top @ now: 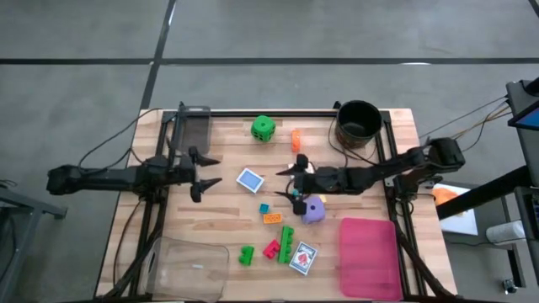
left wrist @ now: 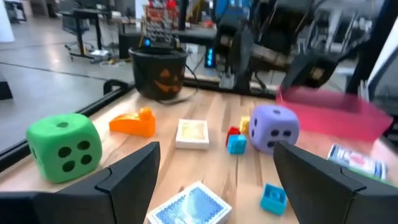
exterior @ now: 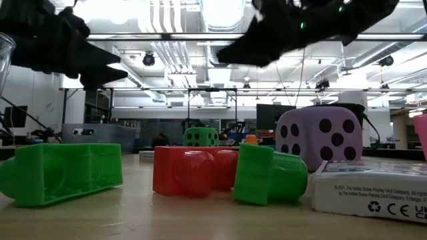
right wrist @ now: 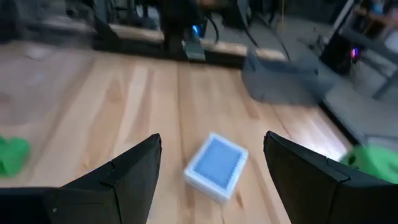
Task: Pick & Place Toys
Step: Put the blue deck of cards into the black bin
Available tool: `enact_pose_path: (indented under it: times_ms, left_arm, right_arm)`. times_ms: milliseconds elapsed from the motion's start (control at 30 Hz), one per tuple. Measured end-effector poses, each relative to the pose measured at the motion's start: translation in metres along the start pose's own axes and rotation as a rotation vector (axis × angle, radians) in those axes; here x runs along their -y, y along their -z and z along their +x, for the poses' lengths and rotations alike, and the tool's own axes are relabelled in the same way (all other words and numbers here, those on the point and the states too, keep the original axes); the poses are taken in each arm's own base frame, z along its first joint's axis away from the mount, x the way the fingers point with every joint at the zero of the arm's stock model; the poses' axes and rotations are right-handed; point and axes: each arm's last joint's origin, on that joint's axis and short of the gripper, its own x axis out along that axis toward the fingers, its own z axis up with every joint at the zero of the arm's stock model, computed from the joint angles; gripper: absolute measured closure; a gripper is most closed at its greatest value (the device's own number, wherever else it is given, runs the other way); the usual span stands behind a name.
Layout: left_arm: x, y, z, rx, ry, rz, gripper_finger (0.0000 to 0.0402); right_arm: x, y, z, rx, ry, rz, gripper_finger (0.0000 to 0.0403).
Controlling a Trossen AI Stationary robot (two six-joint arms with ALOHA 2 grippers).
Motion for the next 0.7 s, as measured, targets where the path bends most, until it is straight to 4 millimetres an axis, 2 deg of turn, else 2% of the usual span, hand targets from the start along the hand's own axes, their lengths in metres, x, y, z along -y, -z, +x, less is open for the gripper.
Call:
enact_pose_path:
  times_ms: [200, 367, 467, 700]
  left_arm:
    - [0.002, -0.002, 0.019, -0.101, -0.001, 0.089, 0.0083]
    - [0.004, -0.004, 0.041, -0.212, -0.004, 0.168, 0.0038]
    - [0.006, -0.010, 0.058, -0.262, -0.002, 0.196, 0.0008]
    - [0.013, -0.025, 0.106, -0.451, 0.026, 0.295, 0.0011]
  right_arm:
    - [-0.006, -0.011, -0.018, 0.091, -0.007, 0.002, 0.0121]
    - [-0.010, -0.012, -0.025, 0.100, -0.017, 0.030, 0.0121]
    - [-0.013, -0.012, -0.025, 0.099, -0.010, 0.034, 0.0121]
    - [-0.019, -0.009, -0.027, 0.064, -0.027, 0.019, 0.0121]
